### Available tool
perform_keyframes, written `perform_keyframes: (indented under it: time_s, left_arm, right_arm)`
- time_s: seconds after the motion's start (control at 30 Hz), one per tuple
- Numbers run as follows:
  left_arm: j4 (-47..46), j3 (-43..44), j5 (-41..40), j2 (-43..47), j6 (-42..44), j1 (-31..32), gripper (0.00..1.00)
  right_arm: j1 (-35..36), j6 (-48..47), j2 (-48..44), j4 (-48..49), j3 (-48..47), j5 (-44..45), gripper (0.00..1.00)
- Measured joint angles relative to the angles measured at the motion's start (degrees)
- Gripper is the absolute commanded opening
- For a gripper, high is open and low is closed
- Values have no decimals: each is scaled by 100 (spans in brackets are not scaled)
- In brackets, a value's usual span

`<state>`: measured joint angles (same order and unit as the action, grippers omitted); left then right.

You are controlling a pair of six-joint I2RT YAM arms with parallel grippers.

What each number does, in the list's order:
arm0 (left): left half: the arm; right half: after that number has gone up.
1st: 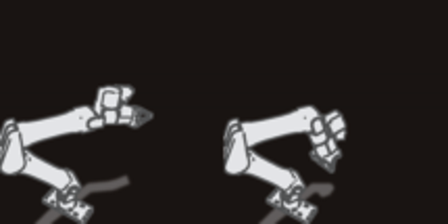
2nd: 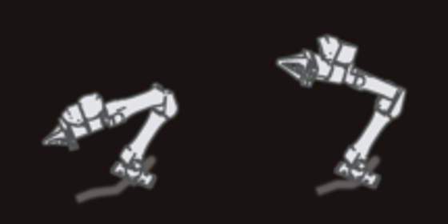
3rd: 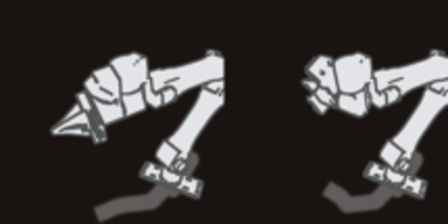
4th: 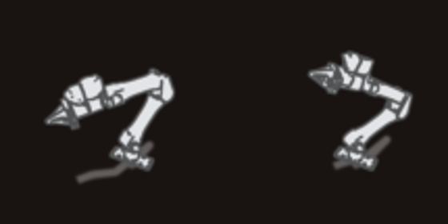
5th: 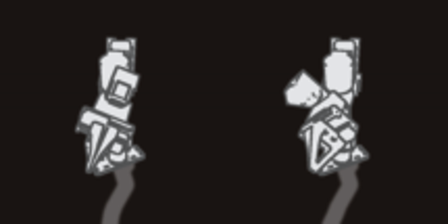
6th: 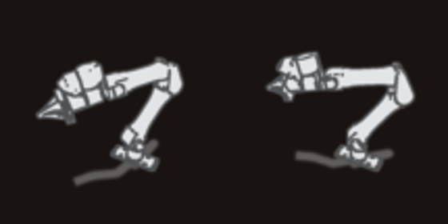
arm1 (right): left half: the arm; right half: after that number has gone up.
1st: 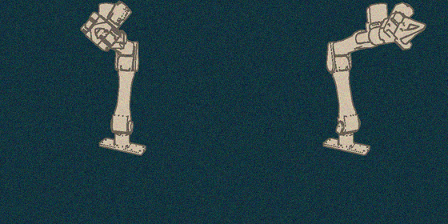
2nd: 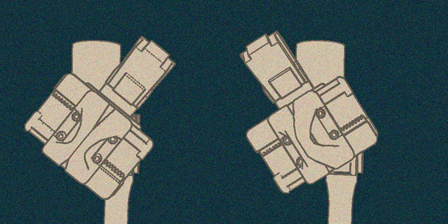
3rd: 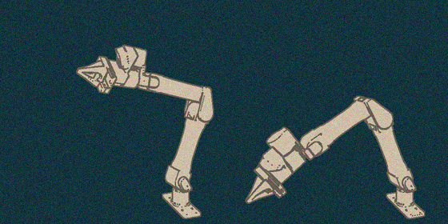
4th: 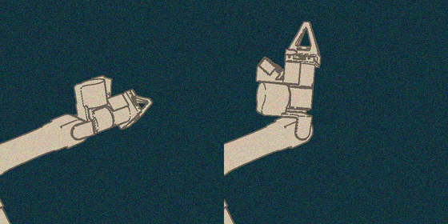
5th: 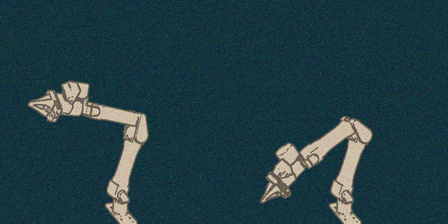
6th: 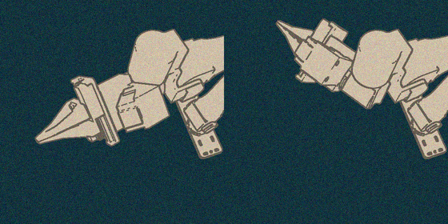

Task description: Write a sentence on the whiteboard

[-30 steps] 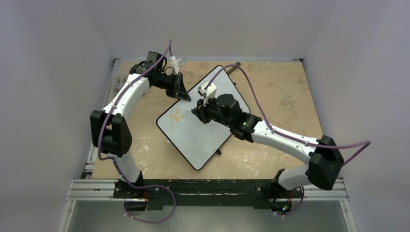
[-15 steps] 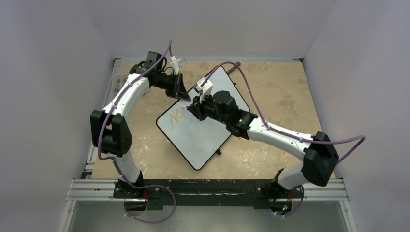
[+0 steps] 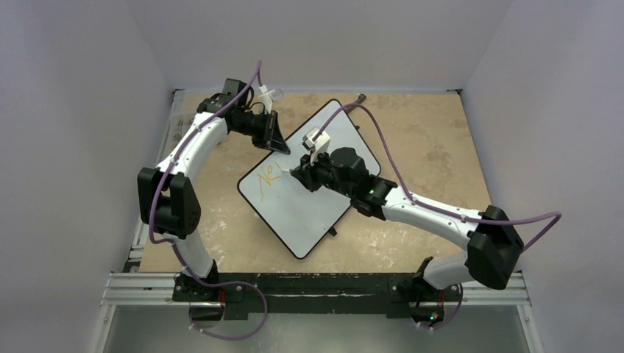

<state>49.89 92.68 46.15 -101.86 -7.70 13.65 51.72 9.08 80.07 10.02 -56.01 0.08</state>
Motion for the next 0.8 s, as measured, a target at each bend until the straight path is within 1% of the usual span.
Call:
perform_keyframes:
  time_s: [0.13, 0.37, 0.53, 0.8]
  left_arm:
    - [-7, -2, 2, 0, 0, 0, 0]
    - [-11, -4, 2, 0, 4, 0, 0]
    - [-31, -7, 4, 0, 46, 0, 0]
    - [-31, -7, 4, 0, 24, 0, 0]
  right_arm:
    - [0, 103, -177, 39, 284, 24, 0]
    - [0, 166, -151, 35, 271, 48, 0]
    - [2, 166, 35, -2, -26, 103, 0]
    - [-2, 70, 369, -164, -664, 446, 0]
